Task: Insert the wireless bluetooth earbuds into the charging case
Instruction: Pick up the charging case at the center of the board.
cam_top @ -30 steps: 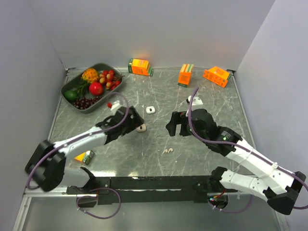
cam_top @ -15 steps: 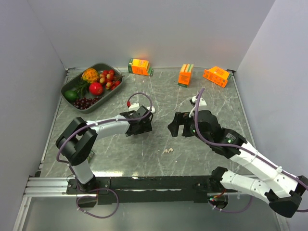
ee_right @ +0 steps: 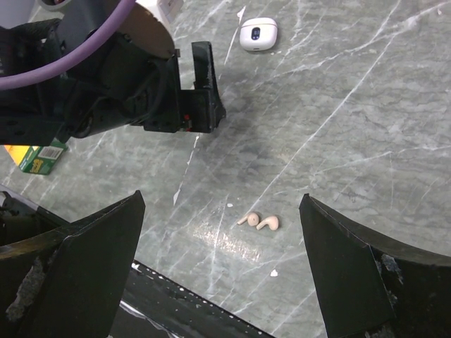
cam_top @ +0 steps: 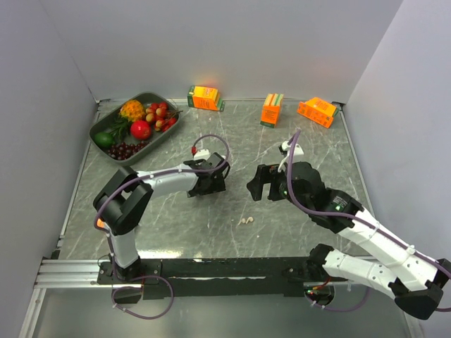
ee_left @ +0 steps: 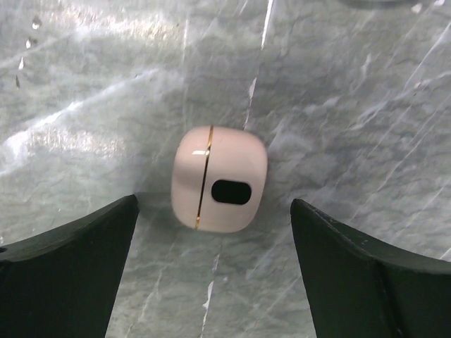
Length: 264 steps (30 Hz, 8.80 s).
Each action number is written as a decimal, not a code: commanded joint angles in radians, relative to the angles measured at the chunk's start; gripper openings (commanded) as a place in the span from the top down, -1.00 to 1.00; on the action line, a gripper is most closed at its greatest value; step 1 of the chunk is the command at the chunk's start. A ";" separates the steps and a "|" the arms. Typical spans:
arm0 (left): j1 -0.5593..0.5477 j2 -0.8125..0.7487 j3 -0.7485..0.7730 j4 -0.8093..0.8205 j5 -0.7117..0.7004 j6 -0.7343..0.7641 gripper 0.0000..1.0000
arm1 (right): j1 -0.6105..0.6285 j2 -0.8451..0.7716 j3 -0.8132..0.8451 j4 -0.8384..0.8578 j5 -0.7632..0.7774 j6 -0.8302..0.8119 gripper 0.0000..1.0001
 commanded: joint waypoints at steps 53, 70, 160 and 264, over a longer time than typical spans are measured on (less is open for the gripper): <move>0.077 -0.330 -0.251 0.308 0.531 1.364 0.26 | -0.008 -0.089 0.004 -0.034 0.041 -0.028 -0.99; 0.078 -0.450 -0.226 0.331 0.360 1.267 -0.93 | -0.008 -0.090 0.013 -0.034 0.038 -0.016 -0.99; 0.106 -0.205 -0.084 0.173 0.514 1.089 -0.90 | -0.007 -0.072 -0.006 -0.042 0.015 -0.007 -0.99; -0.294 -0.883 -0.776 1.190 0.395 1.005 0.98 | 0.016 0.246 0.154 0.147 -0.405 -0.068 -0.99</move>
